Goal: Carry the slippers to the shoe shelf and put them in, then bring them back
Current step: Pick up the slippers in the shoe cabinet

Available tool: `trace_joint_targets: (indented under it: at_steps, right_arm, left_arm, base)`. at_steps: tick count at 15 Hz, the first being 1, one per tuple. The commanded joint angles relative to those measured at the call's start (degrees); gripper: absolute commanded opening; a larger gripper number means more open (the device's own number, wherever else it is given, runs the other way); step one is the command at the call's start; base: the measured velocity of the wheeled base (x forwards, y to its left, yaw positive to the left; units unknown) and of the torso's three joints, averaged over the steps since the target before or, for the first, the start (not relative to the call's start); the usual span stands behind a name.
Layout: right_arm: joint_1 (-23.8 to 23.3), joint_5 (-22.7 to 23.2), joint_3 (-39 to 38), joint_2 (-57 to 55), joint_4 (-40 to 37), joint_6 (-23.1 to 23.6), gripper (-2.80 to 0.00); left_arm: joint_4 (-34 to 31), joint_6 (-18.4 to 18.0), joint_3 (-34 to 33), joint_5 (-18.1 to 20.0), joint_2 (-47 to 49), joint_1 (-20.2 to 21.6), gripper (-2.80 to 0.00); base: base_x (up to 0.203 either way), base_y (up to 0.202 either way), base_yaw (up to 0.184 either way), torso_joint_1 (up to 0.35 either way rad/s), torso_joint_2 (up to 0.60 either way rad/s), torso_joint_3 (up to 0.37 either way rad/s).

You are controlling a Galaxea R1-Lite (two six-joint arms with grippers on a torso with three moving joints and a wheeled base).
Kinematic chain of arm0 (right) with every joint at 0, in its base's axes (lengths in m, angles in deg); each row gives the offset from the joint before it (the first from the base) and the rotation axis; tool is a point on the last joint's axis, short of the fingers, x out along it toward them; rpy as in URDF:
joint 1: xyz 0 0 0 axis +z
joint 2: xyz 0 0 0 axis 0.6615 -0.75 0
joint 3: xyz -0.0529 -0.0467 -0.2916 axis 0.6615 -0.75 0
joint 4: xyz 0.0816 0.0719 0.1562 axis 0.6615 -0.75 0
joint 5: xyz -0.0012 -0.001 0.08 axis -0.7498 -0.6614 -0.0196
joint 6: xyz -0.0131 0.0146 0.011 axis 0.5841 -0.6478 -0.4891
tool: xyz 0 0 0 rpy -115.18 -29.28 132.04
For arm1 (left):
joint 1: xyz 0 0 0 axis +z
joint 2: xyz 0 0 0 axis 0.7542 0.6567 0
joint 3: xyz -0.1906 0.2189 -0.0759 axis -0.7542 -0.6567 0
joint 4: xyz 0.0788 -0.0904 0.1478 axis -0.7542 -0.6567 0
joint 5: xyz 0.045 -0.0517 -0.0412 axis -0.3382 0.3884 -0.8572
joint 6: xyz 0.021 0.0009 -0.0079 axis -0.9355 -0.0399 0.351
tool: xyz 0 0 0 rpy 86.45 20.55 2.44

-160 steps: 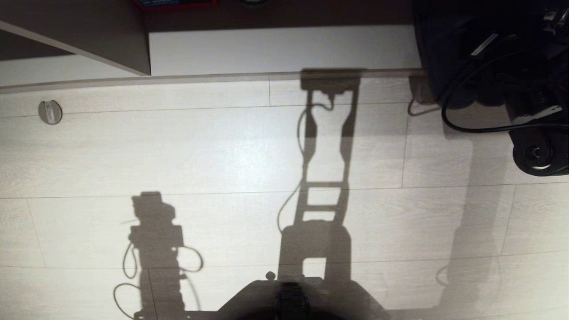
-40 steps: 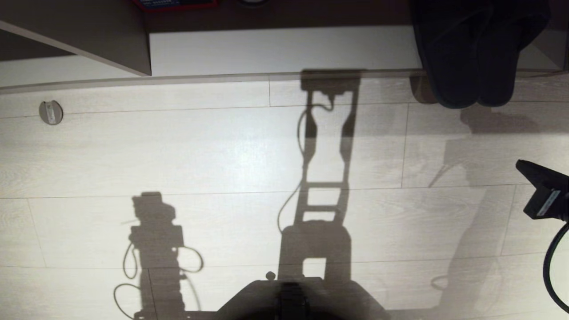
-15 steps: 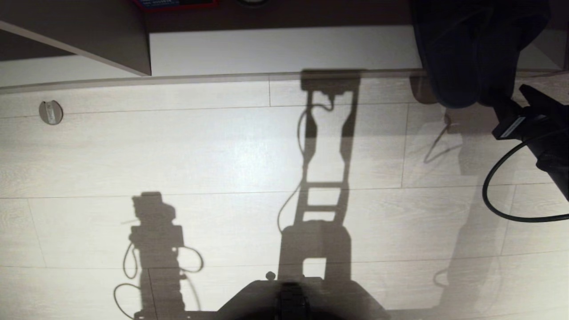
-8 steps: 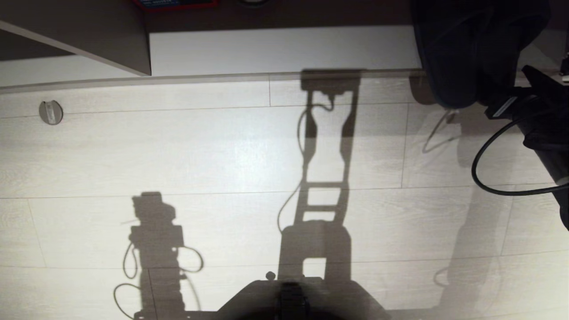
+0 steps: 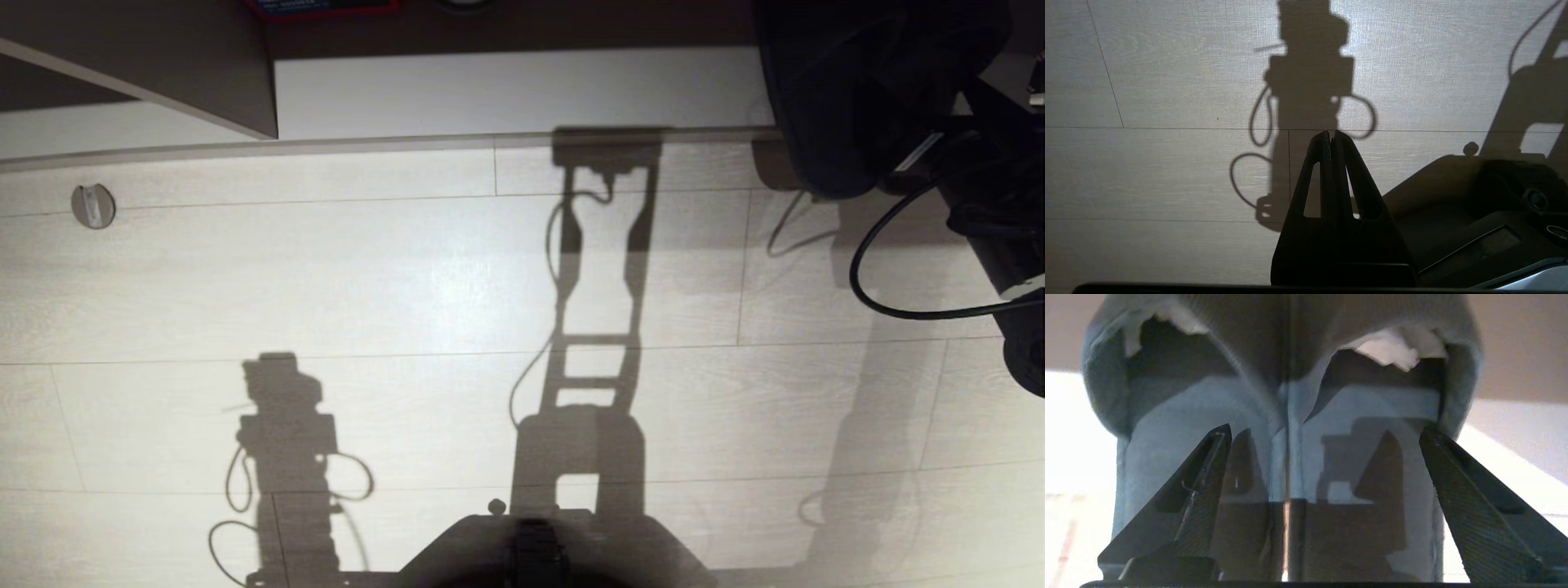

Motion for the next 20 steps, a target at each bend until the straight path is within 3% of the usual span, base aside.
trace_joint_targets:
  at_steps: [1,20]
  right_arm:
    - [0.9,-0.1,2.5,-0.2,0.5,-0.4,0.0]
    - [1.7,-0.7,17.9,-9.6,0.4,-0.4,0.0]
  left_arm:
    - [0.0,0.1,0.0,0.0,0.0,0.0,-2.8]
    - [0.0,0.1,0.0,0.0,0.0,0.0,-2.8]
  base:
    - [0.0,0.0,0.0,0.0,0.0,0.0]
    - [0.0,0.0,0.0,0.0,0.0,0.0]
